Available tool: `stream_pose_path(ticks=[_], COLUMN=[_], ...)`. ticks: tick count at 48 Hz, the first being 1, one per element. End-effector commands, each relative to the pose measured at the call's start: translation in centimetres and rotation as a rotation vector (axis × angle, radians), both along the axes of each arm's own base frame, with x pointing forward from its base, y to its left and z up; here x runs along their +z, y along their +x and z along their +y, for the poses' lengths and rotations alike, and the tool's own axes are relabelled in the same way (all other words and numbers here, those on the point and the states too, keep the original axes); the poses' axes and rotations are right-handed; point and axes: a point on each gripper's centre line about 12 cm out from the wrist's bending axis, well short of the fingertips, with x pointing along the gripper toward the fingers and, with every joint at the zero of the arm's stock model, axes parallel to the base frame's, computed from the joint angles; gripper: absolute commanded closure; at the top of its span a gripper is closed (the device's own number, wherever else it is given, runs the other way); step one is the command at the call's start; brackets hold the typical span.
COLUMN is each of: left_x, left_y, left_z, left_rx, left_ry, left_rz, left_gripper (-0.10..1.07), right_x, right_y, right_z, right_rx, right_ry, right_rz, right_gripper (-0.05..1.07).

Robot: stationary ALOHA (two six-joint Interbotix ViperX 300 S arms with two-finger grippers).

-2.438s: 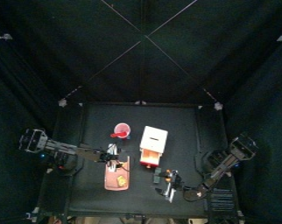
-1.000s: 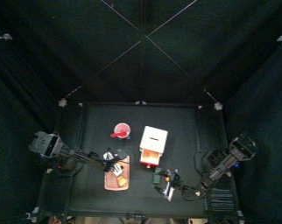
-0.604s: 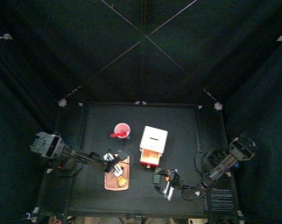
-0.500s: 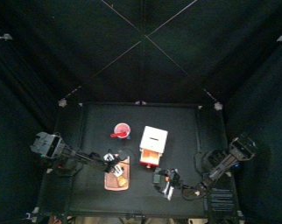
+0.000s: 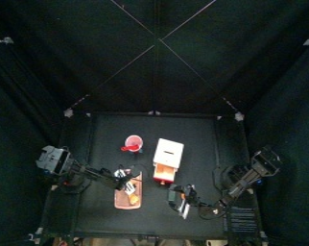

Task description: Grab squash half

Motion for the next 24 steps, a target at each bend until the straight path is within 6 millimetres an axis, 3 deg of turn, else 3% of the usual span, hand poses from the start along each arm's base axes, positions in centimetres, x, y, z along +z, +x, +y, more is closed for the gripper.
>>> stream_pose_path(ticks=[1,16,24], left_x=[0.6,0.6,2.2], left_y=[0.6,0.5,0.4], left_z=[0.1,0.3,0.6], left_rx=[0.007,0.009,-0.005], left_ry=[-0.006,-0.002,0.021], left_rz=[-0.022,-0.020,-0.052], left_gripper=[0.03,0.22,0.29], right_x=[0.7,0.6,0.6], right_y=[0.0,0.0,0.0], right_z=[-0.2,-0.2,-0.2], right_rx=[-0.006,-0.009,-0.012], right_ry=[0.012,0.018,0.023], right_rz=[-0.017,-0.012,-0.010], right_gripper=[0.05,0.05,0.05])
